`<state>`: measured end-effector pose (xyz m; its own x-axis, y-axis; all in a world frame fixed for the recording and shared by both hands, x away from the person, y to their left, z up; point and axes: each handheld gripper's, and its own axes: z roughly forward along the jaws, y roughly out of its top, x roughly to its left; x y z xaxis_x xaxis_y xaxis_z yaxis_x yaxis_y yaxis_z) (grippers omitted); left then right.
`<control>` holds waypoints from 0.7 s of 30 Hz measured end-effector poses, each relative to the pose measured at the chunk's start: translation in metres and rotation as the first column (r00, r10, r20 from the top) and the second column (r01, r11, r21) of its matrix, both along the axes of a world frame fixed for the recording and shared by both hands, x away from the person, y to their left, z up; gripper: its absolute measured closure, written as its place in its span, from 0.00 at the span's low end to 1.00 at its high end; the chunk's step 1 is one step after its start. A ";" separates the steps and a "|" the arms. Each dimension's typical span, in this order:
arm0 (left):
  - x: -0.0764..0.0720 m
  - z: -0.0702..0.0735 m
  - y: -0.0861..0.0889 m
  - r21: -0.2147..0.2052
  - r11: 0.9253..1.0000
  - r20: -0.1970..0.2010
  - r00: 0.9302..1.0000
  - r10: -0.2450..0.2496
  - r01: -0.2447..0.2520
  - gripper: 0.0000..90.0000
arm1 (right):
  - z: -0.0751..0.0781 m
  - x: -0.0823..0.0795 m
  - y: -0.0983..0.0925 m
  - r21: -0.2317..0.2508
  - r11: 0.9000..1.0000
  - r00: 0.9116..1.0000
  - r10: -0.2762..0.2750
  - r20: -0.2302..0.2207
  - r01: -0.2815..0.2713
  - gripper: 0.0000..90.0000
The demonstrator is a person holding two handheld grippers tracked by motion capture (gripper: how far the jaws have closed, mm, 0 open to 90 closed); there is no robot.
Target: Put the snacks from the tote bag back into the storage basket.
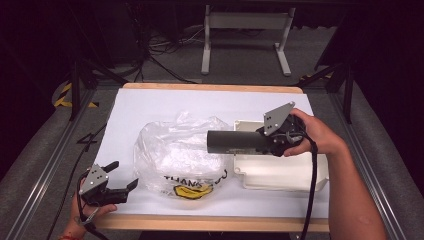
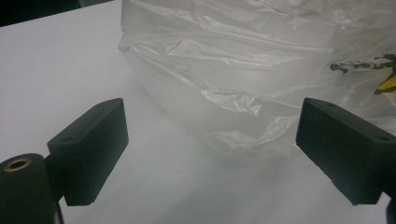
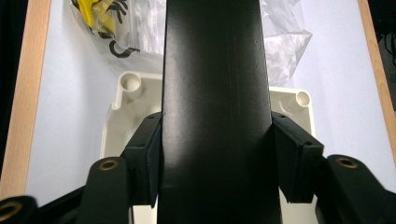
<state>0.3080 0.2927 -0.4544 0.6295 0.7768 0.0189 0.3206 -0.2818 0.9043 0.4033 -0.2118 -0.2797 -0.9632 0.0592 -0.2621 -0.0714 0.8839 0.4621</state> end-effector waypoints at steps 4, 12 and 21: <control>0.000 0.000 0.000 0.001 1.000 -0.002 1.000 0.000 0.000 0.11 | -0.001 -0.001 -0.006 -0.001 1.000 1.000 -0.011 -0.002 0.011 0.48; 0.000 0.000 -0.001 0.003 1.000 -0.004 1.000 0.001 -0.001 0.11 | -0.003 -0.003 -0.019 0.007 1.000 1.000 -0.020 -0.010 0.020 0.48; 0.000 0.000 -0.001 0.004 1.000 -0.006 1.000 -0.002 0.002 0.11 | -0.005 -0.006 -0.037 0.000 0.999 0.999 -0.037 -0.019 0.037 0.48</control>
